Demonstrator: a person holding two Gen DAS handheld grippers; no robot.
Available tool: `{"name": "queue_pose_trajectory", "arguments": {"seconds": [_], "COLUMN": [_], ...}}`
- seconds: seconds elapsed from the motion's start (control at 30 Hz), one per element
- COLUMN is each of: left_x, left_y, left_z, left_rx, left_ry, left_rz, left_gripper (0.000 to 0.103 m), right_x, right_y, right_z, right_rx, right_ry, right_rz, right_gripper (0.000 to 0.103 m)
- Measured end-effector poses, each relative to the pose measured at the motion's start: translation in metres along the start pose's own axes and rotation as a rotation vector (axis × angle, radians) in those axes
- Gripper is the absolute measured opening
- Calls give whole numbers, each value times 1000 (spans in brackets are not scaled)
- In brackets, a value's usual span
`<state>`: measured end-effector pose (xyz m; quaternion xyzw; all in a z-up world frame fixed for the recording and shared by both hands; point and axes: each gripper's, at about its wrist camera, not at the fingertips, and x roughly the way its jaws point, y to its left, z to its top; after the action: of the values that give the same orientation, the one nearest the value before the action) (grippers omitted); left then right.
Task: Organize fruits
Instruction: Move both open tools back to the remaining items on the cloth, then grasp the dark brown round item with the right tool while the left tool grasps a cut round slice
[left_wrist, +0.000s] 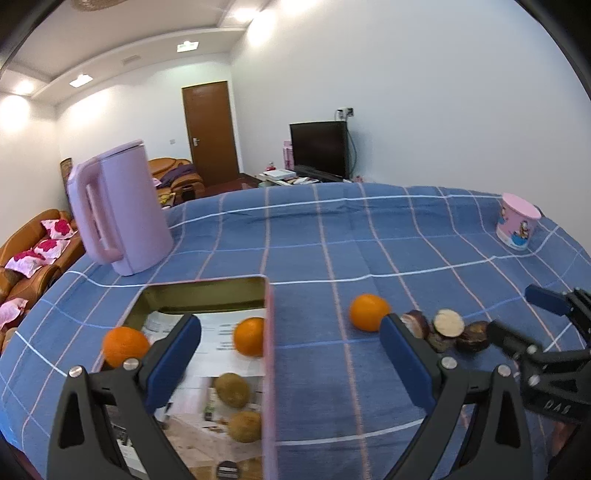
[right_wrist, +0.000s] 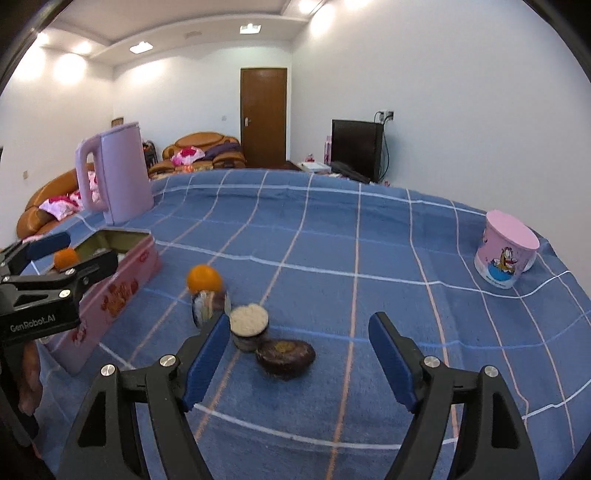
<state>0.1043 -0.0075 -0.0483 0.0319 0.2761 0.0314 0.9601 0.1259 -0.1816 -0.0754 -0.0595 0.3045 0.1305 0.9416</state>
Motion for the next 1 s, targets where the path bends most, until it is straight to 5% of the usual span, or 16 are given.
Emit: {"name": "queue_pose_trajectory", "arguments": {"seconds": [0.1, 0.23, 0.53, 0.73, 1.0], "left_x": [2, 8, 19, 35, 57], "left_y": [-12, -20, -32, -46, -54], "left_z": [-2, -6, -4, -2, -3], "left_rx": [20, 39, 27, 6, -21], "left_ry": [8, 29, 71, 126, 205], "left_rz": [-12, -23, -76, -132, -178], "left_gripper": [100, 100, 99, 98, 78], "right_x": [3, 13, 34, 42, 41], "right_y": [-6, -7, -11, -13, -19], "right_z": [-5, -8, -6, -8, -8], "right_rx": [9, 17, 36, 53, 77], "right_ry": [43, 100, 178, 217, 213], "right_rz": [34, 70, 108, 120, 112], "right_gripper": [78, 58, 46, 46, 46]}}
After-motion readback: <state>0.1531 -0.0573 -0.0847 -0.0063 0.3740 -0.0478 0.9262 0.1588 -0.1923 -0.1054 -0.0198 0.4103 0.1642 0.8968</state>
